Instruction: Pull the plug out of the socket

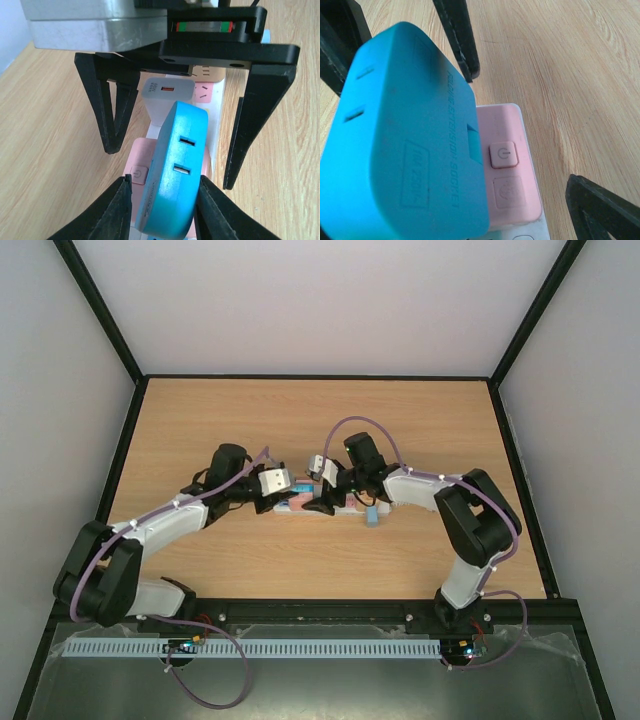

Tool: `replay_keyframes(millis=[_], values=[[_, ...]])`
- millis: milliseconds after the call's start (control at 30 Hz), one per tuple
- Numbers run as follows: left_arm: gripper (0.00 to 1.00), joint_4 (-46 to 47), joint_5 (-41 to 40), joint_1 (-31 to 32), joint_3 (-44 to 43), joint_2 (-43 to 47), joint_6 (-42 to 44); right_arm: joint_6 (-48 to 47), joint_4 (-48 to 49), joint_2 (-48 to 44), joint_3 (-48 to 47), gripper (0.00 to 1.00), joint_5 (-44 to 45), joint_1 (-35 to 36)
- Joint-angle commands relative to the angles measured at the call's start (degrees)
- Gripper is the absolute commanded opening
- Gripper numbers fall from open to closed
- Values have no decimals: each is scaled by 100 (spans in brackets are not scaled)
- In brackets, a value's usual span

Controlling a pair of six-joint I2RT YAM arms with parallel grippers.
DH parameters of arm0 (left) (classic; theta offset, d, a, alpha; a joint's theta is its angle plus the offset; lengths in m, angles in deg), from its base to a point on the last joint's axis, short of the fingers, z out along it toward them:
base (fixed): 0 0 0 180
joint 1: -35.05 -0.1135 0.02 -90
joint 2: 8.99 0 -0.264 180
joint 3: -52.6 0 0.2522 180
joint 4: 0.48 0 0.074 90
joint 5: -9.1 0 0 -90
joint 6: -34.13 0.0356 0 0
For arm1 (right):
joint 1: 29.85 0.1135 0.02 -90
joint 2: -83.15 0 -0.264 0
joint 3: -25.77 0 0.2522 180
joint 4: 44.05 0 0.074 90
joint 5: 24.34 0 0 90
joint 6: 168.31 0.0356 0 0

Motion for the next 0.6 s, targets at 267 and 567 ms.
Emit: replay_keyframes(millis=[267, 567], values=[[29, -348, 824, -141, -517, -525, -434, 109, 442, 253, -5, 84, -193, 87], [23, -704, 1143, -310, -771, -776, -441, 79, 335, 386, -111, 69, -286, 103]])
